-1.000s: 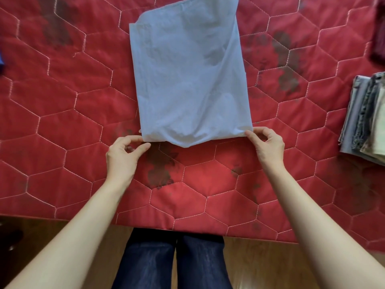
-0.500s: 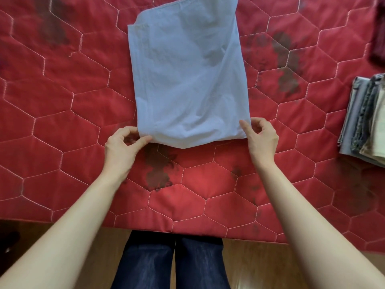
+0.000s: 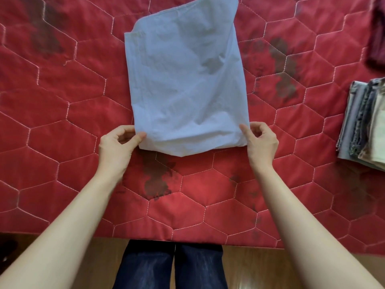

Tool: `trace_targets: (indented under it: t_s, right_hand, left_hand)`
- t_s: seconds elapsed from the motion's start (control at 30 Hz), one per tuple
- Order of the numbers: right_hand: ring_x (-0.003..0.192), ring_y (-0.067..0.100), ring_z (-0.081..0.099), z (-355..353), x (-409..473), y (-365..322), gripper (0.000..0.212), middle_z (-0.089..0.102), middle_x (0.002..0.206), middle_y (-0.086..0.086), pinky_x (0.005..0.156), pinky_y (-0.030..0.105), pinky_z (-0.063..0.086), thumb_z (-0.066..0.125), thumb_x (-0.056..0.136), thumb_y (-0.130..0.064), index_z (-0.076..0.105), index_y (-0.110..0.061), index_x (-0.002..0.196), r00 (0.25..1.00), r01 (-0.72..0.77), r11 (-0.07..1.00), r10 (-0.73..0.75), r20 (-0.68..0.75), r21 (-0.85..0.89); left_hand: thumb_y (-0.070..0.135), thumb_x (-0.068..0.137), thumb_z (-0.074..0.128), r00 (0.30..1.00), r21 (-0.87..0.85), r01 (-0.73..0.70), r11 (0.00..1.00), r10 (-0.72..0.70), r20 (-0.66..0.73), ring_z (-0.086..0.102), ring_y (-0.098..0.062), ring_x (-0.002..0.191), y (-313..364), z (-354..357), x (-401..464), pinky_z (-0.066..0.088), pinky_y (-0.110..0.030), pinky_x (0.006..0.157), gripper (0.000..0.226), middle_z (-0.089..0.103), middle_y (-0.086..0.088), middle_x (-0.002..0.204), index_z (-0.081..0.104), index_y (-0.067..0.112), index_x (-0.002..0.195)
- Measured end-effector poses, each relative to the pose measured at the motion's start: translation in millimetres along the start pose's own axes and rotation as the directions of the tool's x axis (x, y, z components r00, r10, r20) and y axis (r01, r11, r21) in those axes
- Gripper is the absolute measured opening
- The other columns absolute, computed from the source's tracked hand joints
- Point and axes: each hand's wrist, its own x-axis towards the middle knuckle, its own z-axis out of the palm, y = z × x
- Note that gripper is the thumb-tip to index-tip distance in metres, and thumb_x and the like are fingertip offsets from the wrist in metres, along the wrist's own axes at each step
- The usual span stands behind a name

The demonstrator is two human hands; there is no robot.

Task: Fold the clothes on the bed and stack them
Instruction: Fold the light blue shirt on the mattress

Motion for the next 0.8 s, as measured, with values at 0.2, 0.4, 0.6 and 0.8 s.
trace_targets:
  t_s: [0.2,0.4,0.6,0.8]
  right_hand:
    - [0.072,0.011,0.055,-8,3,5,0.014,0.063,0.071,-0.009,0.08,0.037,0.046,0.068,0.086,-0.03,0.071,-0.017,0.082,0.997,-0.073,0.997,0.073,0.034,0.005]
    - [0.096,0.01,0.059,6,22,-25,0.038,0.066,0.097,-0.01,0.086,0.03,0.044,0.064,0.085,-0.05,0.063,-0.025,0.114,0.999,-0.02,0.998,0.022,0.026,-0.058]
    - [0.085,0.022,0.06,26,60,-65,0.021,0.064,0.081,-0.006,0.068,0.031,0.036,0.06,0.089,-0.04,0.064,-0.019,0.089,0.998,0.037,0.987,-0.044,-0.038,-0.154]
    - [0.086,0.021,0.06,24,73,-61,0.026,0.065,0.082,-0.006,0.069,0.031,0.037,0.052,0.094,-0.04,0.068,-0.02,0.091,0.998,-0.038,0.991,0.031,-0.056,-0.125]
  left_hand:
    - [0.02,0.083,0.075,0.999,0.047,0.038,0.998,-0.038,0.005,0.055,-0.004,0.067,8,2,14,0.046,-0.025,0.071,0.014,0.066,0.007,0.072,0.069,0.029,0.074]
    - [0.031,0.086,0.071,0.987,-0.057,0.157,0.986,-0.159,-0.022,0.062,0.006,0.077,33,15,47,0.049,-0.013,0.068,0.011,0.069,0.017,0.081,0.068,0.025,0.093]
    - [0.014,0.085,0.073,0.964,-0.108,0.238,0.965,-0.249,-0.094,0.066,-0.015,0.082,65,34,104,0.056,-0.025,0.075,0.005,0.071,-0.005,0.09,0.07,0.012,0.089]
    - [0.02,0.083,0.074,0.983,-0.008,0.167,0.986,-0.167,-0.079,0.063,-0.009,0.07,68,40,117,0.053,-0.026,0.07,0.009,0.068,0.007,0.077,0.068,0.024,0.078]
